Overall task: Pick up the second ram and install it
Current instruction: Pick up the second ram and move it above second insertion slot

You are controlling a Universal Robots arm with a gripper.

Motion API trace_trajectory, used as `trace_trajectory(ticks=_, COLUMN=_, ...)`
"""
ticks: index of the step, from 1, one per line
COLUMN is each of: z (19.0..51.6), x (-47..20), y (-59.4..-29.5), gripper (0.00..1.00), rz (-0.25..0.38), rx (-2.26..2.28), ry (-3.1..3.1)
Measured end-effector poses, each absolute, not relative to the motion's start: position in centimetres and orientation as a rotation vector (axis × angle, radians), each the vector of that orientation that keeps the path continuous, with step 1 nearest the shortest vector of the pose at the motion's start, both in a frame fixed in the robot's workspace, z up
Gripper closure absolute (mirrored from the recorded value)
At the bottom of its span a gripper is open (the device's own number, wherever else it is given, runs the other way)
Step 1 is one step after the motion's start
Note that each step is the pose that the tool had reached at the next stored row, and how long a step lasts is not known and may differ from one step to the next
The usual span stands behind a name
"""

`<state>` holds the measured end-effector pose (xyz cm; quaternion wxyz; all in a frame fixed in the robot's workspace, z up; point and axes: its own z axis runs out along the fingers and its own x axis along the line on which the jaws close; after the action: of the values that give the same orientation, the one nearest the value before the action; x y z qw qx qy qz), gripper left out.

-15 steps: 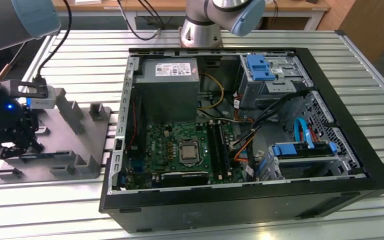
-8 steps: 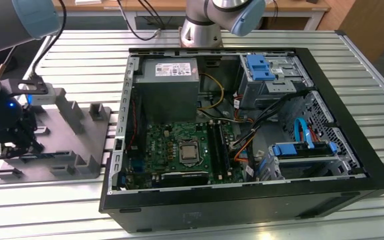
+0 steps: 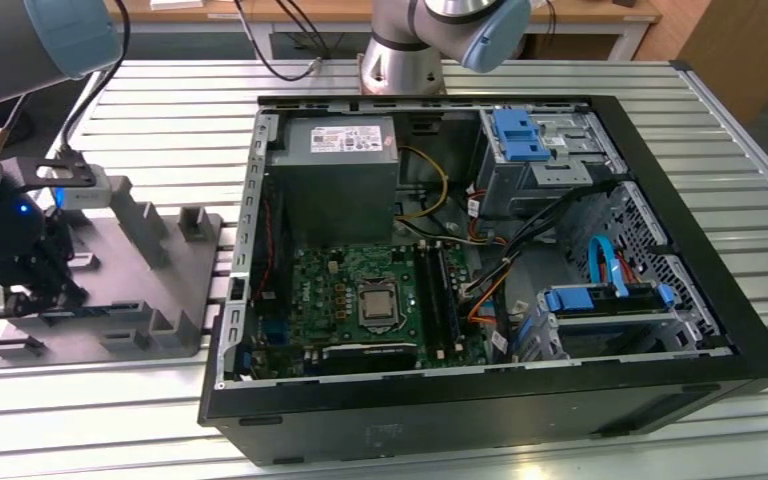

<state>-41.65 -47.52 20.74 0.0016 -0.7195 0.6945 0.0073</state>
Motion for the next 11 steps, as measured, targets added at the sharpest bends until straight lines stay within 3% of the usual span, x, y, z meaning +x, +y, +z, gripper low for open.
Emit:
trace_trajectory(ticks=5, z=20.73, x=-41.65, y=-47.52, gripper=0.7, rz=0.023, rx=-2.259, ry=2.179)
trace_trajectory(ticks=11, z=20.4, x=-41.76, y=-48.5, gripper=0.7, rz=0.023, rx=-2.259, ry=2.179)
